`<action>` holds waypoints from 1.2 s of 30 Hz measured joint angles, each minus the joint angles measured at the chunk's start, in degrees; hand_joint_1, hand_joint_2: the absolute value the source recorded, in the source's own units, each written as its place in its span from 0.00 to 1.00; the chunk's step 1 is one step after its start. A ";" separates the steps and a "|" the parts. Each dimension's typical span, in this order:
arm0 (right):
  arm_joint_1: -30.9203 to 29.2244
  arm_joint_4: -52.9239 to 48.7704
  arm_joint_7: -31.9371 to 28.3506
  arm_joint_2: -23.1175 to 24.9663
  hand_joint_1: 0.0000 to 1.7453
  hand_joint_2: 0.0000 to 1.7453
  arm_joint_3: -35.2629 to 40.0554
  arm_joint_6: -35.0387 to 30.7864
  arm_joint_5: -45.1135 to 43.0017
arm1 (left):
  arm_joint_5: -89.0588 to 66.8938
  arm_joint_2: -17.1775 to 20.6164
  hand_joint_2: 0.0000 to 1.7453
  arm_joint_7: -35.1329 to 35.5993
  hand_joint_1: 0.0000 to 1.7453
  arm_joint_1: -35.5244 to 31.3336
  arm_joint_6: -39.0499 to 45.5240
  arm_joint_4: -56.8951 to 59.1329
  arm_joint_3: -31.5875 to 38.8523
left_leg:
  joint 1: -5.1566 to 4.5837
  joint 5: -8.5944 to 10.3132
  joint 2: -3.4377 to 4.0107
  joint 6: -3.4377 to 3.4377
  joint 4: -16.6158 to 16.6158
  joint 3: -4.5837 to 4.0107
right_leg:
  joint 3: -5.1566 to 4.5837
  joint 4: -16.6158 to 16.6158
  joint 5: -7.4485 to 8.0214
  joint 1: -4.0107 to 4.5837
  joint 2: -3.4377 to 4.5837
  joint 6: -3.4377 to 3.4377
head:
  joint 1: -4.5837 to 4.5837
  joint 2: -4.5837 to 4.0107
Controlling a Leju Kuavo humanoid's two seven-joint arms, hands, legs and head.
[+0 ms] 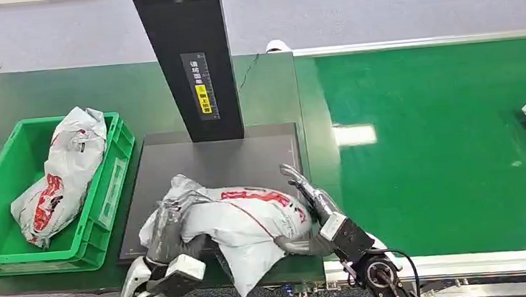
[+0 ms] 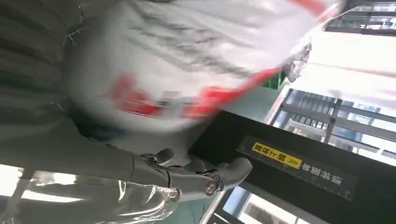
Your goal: Moved the parcel from conveyor to table for the left to box.
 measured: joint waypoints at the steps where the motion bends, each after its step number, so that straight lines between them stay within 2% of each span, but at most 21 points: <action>1: 0.01 0.02 0.00 -0.02 0.00 1.00 0.00 0.00 -0.11 | 0.75 -0.33 1.00 -1.88 1.00 0.33 3.03 -1.30 0.59 | 0.00 0.00 -0.01 0.00 0.00 -0.01 | 0.00 0.00 0.00 0.00 0.00 0.00 | 0.00 0.00; 3: 0.02 0.02 0.07 -0.20 0.00 1.00 0.00 -0.02 -0.52 | 1.84 -0.68 1.00 -4.92 1.00 0.89 9.55 -4.96 1.47 | 0.00 0.00 -0.04 0.00 0.00 -0.03 | -0.01 0.00 0.00 0.00 -0.01 0.00 | 0.02 0.00; 7: -0.05 0.02 0.17 -0.33 0.00 1.00 0.00 -0.11 -1.42 | -0.11 -0.16 1.00 -5.91 1.00 2.00 21.42 -12.17 1.18 | 0.01 0.00 -0.05 0.00 -0.01 -0.04 | 0.00 0.00 0.00 0.01 -0.01 0.00 | -0.02 0.00; 11: -0.53 0.07 0.15 -0.46 0.00 1.00 0.09 -0.15 -1.88 | -8.28 -0.20 1.00 -6.07 1.00 2.51 22.20 -20.30 1.38 | -0.01 0.00 -0.05 0.00 -0.01 -0.05 | 0.02 0.00 0.00 -0.01 -0.02 0.00 | 0.07 0.00; 16: -0.52 0.07 0.15 -0.52 0.00 1.00 0.09 -0.92 -2.10 | -12.09 -1.10 1.00 -6.09 1.00 2.70 22.23 -24.10 3.13 | 0.00 0.00 -0.05 0.01 0.00 -0.01 | 0.01 0.00 0.00 -0.01 -0.02 0.00 | 0.07 0.00; 22: 0.92 -0.17 -0.02 -0.66 0.00 1.00 0.09 -2.21 -1.88 | -15.25 -4.16 1.00 -6.07 1.00 1.61 22.23 -22.72 10.32 | 0.01 0.00 -0.03 0.00 0.00 0.01 | 0.00 0.00 0.00 0.01 -0.01 0.00 | 0.04 0.00; 31: 1.69 -0.31 -0.02 -0.77 0.00 1.00 0.07 -2.21 -1.84 | -15.75 -5.77 1.00 -6.05 1.00 0.95 22.23 -20.97 13.49 | -0.01 0.00 -0.03 0.01 0.00 0.00 | -0.01 -0.01 0.00 -0.01 -0.01 0.00 | 0.04 0.00; 33: 2.19 -0.72 0.00 -0.76 0.00 1.00 -0.04 -2.58 -1.29 | -17.64 -6.04 1.00 -2.27 1.00 0.45 22.23 -19.70 14.10 | -0.01 -0.01 -0.04 0.01 0.01 0.00 | -0.01 -0.02 -0.01 -0.01 -0.02 0.00 | 0.07 0.00; 36: 3.01 -2.16 0.39 -0.76 0.00 1.00 -0.55 -2.86 -0.04 | -20.56 -4.62 1.00 16.03 1.00 -2.72 21.51 -13.51 15.25 | 0.01 0.01 0.00 0.00 -0.01 0.00 | 0.00 -0.02 0.01 0.01 0.00 -0.01 | 0.04 0.00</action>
